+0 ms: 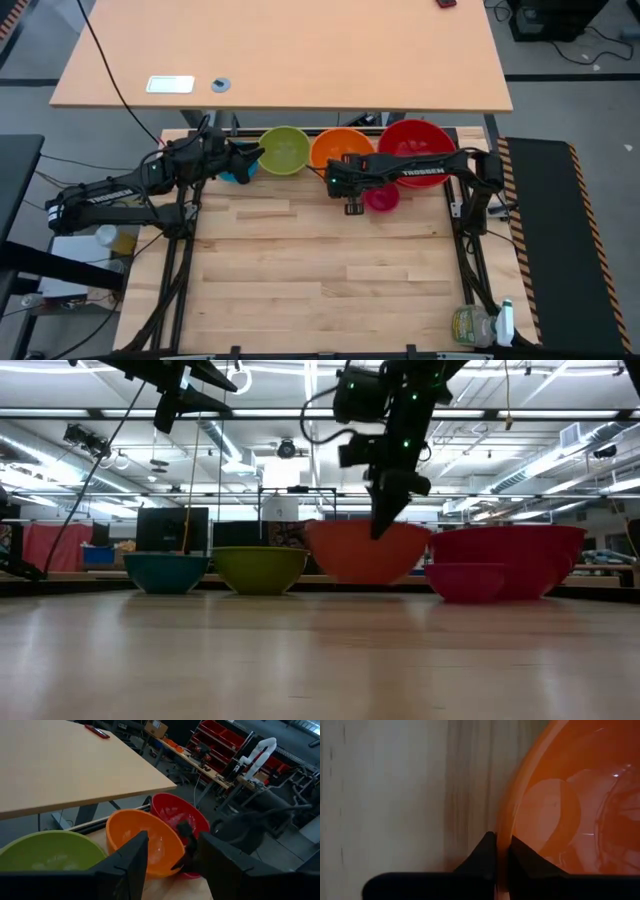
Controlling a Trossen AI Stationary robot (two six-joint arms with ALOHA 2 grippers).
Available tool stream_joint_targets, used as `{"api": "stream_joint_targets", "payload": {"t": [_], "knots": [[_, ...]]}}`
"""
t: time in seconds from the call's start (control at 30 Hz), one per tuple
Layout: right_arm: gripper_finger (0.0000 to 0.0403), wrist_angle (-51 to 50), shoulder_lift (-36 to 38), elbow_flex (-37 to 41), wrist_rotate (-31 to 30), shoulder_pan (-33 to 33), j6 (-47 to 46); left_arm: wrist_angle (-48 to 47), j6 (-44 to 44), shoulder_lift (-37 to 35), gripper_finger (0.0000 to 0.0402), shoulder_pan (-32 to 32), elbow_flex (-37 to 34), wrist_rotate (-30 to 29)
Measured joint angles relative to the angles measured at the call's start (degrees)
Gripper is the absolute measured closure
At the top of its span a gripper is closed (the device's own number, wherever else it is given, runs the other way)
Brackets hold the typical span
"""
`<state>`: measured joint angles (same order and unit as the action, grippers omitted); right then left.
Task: Nest bowls inside each other
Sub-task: Stack the orange bowl into the red bowl
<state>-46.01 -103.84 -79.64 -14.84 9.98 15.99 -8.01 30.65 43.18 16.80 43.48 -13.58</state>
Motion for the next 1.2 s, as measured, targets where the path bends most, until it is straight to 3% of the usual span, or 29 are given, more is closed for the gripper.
{"api": "stream_joint_targets", "payload": {"t": [0.17, 0.43, 0.63, 0.73, 0.97, 1.2], "knots": [[0.0373, 0.5, 4.4, 0.0, -8.9, -1.3, -1.6, 0.0, 0.0, 0.0, 0.0226, 0.0, 0.0, 0.0], [0.0376, 0.3, 15.8, 0.0, -12.5, 0.5, -9.6, 0.0, 0.2, 0.0, 0.0226, 0.0, 0.0, 0.0], [0.0370, -10.4, 23.1, 1.4, -15.1, 6.5, -16.7, 0.0, 0.3, 0.0, 0.0226, 0.0, 0.0, 0.0], [0.0370, -12.7, 26.7, 5.6, -13.1, 9.7, -19.2, 0.0, 0.3, 0.0, 0.0226, 0.0, 0.0, 0.0], [0.0371, -11.5, 31.0, 18.7, -1.5, 15.3, -23.5, 0.0, 0.2, 0.0, 0.0226, 0.0, 0.0, 0.0], [0.0371, -2.2, 30.9, 29.0, 1.9, 15.7, -25.2, 0.0, 0.1, 0.0, 0.0226, 0.0, 0.0, 0.0]]}}
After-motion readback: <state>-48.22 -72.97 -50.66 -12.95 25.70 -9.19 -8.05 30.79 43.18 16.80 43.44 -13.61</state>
